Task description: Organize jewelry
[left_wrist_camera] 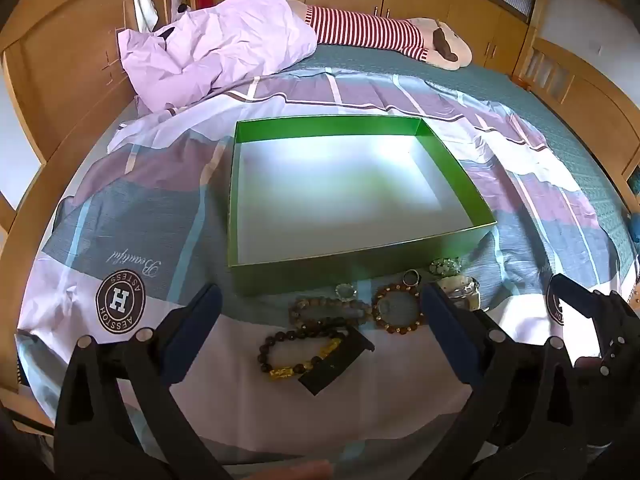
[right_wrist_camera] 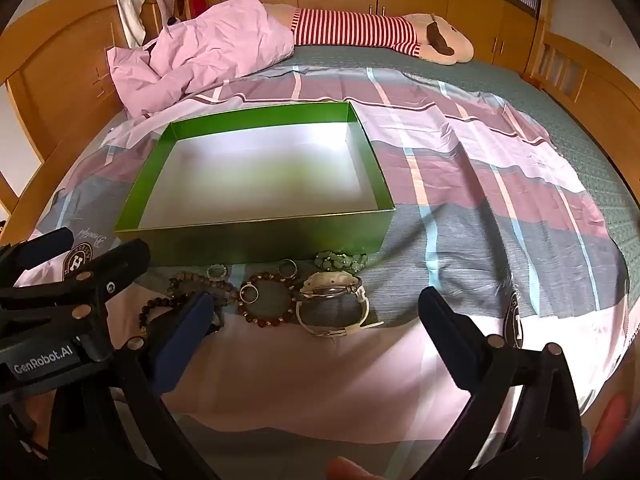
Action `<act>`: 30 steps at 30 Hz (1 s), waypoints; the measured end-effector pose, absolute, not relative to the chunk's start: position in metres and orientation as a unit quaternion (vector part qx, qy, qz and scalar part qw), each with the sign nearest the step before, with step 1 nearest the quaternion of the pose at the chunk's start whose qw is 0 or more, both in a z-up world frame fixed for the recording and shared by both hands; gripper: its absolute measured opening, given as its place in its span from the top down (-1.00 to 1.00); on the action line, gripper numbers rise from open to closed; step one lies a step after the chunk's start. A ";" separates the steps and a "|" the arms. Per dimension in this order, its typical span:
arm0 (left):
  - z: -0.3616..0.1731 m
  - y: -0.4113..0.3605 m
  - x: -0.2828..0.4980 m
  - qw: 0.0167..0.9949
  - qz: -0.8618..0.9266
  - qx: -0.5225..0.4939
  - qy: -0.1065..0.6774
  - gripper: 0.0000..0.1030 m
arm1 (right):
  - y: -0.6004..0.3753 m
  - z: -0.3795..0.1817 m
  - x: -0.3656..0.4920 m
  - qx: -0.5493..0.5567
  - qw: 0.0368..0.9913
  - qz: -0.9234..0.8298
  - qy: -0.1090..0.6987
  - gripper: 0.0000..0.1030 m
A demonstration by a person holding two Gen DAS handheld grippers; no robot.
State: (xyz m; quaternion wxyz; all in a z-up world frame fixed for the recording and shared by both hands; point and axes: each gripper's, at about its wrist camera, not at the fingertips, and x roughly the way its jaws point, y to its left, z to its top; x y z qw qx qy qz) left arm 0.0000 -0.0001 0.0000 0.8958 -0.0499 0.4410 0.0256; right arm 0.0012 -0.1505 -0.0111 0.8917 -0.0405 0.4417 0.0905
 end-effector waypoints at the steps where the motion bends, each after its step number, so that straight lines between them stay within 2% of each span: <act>1: 0.000 0.000 0.000 0.896 0.025 -0.050 0.441 -0.92 | -0.150 -0.011 0.001 -0.040 0.892 0.091 0.440 -0.95; 30: -0.005 0.001 0.001 0.892 0.025 -0.040 0.449 -0.92 | -0.146 -0.014 0.004 -0.046 0.889 0.093 0.445 -0.95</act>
